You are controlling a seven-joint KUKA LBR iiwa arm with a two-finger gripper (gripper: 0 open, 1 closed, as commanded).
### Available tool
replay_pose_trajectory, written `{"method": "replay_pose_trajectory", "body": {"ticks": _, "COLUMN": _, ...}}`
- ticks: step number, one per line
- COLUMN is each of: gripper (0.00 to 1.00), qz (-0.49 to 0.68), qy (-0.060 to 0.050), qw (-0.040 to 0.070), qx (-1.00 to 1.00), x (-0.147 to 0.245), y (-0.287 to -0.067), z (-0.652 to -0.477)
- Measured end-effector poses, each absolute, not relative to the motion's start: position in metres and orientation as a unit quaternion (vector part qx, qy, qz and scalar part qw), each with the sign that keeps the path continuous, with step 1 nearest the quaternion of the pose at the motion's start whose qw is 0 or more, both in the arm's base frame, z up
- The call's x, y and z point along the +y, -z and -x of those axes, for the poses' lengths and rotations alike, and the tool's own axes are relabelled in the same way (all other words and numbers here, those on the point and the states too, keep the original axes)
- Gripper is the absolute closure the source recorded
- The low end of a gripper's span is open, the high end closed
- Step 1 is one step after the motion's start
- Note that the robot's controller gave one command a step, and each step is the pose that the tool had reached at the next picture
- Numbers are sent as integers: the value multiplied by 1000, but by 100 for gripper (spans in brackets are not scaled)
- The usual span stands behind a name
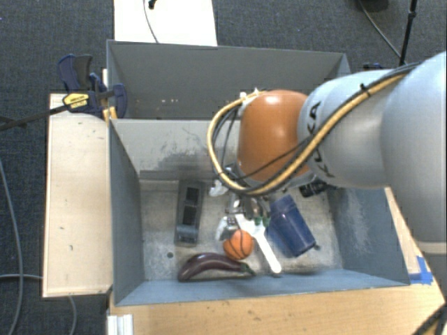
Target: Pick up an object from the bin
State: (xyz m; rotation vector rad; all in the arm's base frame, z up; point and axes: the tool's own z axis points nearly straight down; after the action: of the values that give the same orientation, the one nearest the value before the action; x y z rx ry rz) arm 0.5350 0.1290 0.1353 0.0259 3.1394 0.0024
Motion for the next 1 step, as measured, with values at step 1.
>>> {"method": "replay_pose_trajectory", "body": {"ticks": 1, "gripper": 0, "qz": -9, "qy": -1, "qw": 1, "qx": 1000, "x": 129, "y": -135, "z": -535}}
